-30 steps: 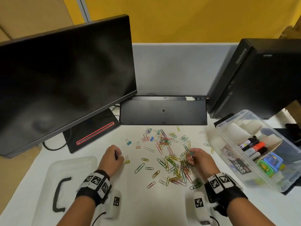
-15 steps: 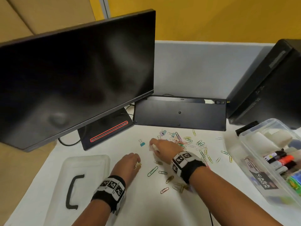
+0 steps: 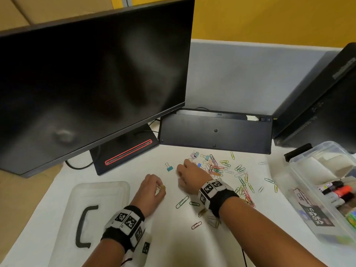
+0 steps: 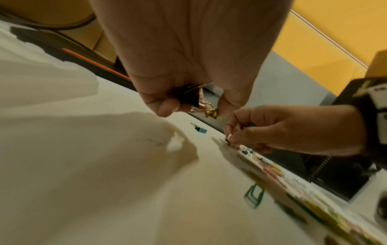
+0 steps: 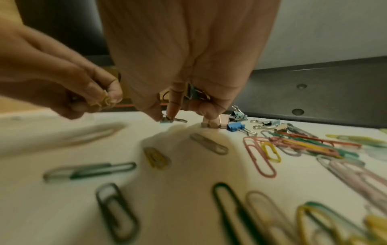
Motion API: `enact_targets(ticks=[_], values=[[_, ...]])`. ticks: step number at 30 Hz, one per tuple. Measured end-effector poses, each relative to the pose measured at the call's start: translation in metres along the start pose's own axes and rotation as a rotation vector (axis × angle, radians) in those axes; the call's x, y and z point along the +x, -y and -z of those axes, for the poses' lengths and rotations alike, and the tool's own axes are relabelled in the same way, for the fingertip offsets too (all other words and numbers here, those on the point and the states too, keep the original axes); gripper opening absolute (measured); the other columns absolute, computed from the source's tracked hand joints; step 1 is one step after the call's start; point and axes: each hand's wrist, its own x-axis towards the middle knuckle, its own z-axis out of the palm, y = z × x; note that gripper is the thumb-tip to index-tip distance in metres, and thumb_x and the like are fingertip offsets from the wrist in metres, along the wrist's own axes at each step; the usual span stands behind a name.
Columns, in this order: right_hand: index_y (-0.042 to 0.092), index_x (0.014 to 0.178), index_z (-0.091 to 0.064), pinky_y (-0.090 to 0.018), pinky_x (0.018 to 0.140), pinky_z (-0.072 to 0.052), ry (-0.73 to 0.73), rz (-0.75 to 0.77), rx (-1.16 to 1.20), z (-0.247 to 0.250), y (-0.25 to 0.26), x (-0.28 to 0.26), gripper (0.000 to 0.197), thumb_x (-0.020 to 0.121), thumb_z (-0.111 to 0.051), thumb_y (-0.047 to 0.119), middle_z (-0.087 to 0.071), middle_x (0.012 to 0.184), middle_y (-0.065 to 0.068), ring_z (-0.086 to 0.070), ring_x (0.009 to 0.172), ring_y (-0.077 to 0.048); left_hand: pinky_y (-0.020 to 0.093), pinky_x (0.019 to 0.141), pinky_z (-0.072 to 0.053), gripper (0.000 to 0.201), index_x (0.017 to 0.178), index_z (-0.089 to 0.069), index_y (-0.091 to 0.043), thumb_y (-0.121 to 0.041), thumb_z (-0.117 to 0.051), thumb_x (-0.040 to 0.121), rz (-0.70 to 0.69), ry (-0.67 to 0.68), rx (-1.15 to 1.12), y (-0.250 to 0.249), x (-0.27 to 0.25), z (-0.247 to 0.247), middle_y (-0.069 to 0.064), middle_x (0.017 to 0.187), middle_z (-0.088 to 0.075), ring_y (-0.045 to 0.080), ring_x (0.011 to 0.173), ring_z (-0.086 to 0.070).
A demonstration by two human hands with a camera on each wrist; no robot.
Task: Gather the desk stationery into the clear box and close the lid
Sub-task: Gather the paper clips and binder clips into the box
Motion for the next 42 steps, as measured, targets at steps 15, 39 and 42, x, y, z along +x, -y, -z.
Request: enact_targets(ticks=[15,39,42], values=[[0.011,0.078,-0.047,-0.02,0.042,-0.034,-0.214,-0.525,1.907,0.019,-0.03,-0.047,0.011,0.088,-0.043,0.007,-0.05,0.063,-0.005,-0.039,0.046,-0.013,0.019,0.074,-0.042,0.005,0.097,-0.045,-0.017,-0.014,-0.048,0.095,0.091,-0.07,-0.364,-0.017,0.009,0.017,0.002,0.093,-0.058,0.018,0.086,-0.055],[0.015,0.107,-0.048,-0.037,0.074,-0.05,-0.039,-0.116,0.164,0.03,-0.001,-0.033,0.015,0.098,-0.039,0.024,-0.065,0.095,-0.009,-0.06,0.082,-0.027,0.029,0.079,-0.049,0.023,0.108,-0.055,-0.022,-0.035,-0.057,0.089,-0.045,0.073,0.407,-0.03,0.065,0.013,-0.004,0.107,-0.049,0.017,0.089,-0.058],[0.018,0.101,-0.047,-0.038,0.073,-0.05,-0.11,-0.131,0.221,0.034,-0.017,-0.068,0.016,0.099,-0.037,0.031,-0.065,0.092,-0.005,-0.059,0.079,-0.025,0.025,0.076,-0.044,0.02,0.105,-0.055,-0.023,-0.036,-0.059,0.089,-0.042,0.003,0.266,-0.029,0.048,0.011,-0.006,0.103,-0.05,0.015,0.088,-0.058]])
